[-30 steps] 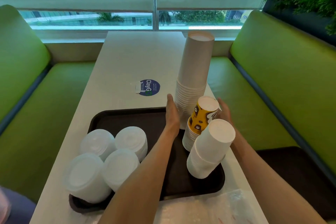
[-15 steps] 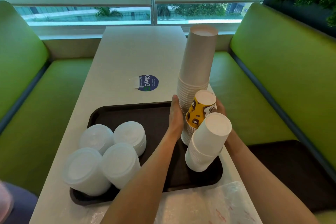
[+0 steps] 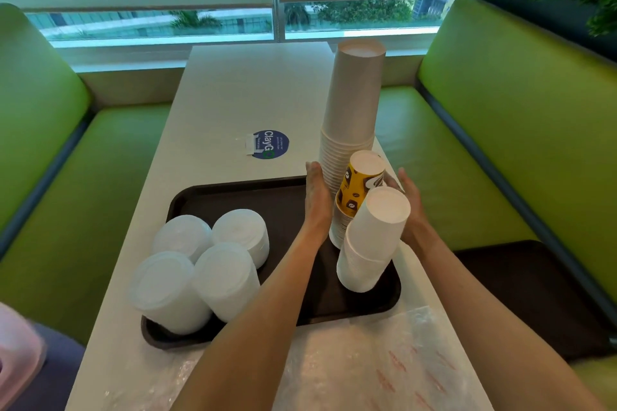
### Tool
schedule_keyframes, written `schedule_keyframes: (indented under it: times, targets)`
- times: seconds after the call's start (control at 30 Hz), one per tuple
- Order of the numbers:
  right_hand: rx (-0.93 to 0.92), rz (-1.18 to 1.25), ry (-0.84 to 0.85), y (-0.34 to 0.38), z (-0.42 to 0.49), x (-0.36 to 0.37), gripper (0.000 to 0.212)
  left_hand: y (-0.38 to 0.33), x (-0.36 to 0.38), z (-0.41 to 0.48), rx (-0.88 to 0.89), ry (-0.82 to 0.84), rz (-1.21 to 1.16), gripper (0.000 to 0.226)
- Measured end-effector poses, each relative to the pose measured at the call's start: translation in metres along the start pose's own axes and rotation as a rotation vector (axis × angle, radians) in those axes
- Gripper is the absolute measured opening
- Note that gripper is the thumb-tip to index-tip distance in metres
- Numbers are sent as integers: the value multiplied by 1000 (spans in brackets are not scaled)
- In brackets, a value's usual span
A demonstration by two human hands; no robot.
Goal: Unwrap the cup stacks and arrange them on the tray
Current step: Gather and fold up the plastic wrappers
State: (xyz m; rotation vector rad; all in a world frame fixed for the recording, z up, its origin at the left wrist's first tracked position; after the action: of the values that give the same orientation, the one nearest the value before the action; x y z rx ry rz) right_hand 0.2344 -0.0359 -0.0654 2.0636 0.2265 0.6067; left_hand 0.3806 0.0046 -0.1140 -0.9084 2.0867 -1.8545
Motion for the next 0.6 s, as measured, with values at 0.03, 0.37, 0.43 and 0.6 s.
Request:
schedule_keyframes:
  times: [0.03, 0.37, 0.43, 0.6]
  targets:
    - [7, 30, -15, -2, 1, -7, 76, -20, 3, -21, -14, -11, 35, 107]
    - [-155, 119, -507, -15, -104, -53, 33, -85, -23, -159, 238, -174, 135, 52]
    - [-171, 136, -566, -30, -125, -55, 25, -72, -28, -185, 222, -141, 176, 49]
    - [-196, 89, -625, -74, -163, -49, 25, -29, -44, -245, 145, -114, 272, 44]
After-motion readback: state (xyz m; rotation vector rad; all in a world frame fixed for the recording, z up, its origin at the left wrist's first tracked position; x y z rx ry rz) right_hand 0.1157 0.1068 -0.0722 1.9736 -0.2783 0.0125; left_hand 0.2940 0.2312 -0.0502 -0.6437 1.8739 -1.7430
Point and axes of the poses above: each hand's wrist, its own z-axis towards the middle knuckle, its own x-axis out of the palm, y = z × x, the point moved 7 cm from there along z, towards the middle knuckle, and after that the axes turned 5 degrees about x, right-handed, at the moved point
